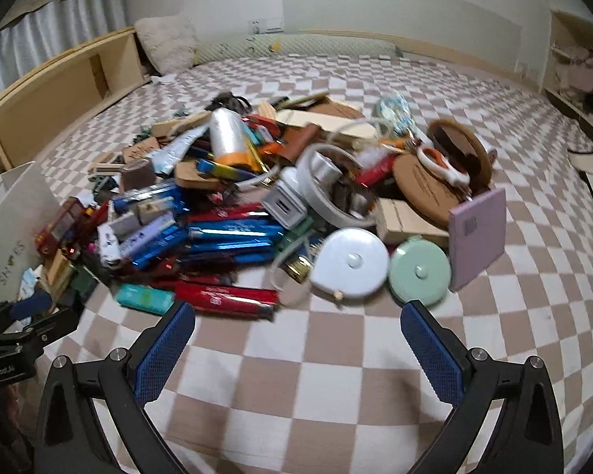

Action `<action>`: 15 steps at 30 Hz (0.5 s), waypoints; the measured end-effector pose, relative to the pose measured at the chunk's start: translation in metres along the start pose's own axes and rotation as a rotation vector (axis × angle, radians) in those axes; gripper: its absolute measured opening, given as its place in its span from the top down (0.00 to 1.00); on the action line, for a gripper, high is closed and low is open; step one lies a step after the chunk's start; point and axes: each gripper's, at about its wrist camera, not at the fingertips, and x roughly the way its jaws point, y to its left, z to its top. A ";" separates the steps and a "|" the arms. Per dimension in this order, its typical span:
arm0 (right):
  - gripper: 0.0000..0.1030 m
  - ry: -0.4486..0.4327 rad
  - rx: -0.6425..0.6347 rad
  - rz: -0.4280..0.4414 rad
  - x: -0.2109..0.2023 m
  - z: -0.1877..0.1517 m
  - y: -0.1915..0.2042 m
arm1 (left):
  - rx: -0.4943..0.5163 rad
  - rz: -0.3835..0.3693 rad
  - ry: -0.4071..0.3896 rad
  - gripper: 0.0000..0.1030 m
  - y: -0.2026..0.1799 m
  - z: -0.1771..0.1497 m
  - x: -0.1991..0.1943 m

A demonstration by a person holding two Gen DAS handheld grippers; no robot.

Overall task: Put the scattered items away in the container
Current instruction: 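Grasp the small black square block with the left gripper while the right gripper reaches toward the red case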

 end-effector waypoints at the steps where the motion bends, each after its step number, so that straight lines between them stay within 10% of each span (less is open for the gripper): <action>1: 0.00 0.005 0.007 -0.005 0.001 -0.001 -0.004 | -0.002 0.003 0.009 0.22 0.001 -0.002 0.003; 15: 0.00 0.115 0.075 -0.002 0.018 -0.013 -0.003 | -0.018 0.126 -0.014 0.64 0.006 -0.005 0.016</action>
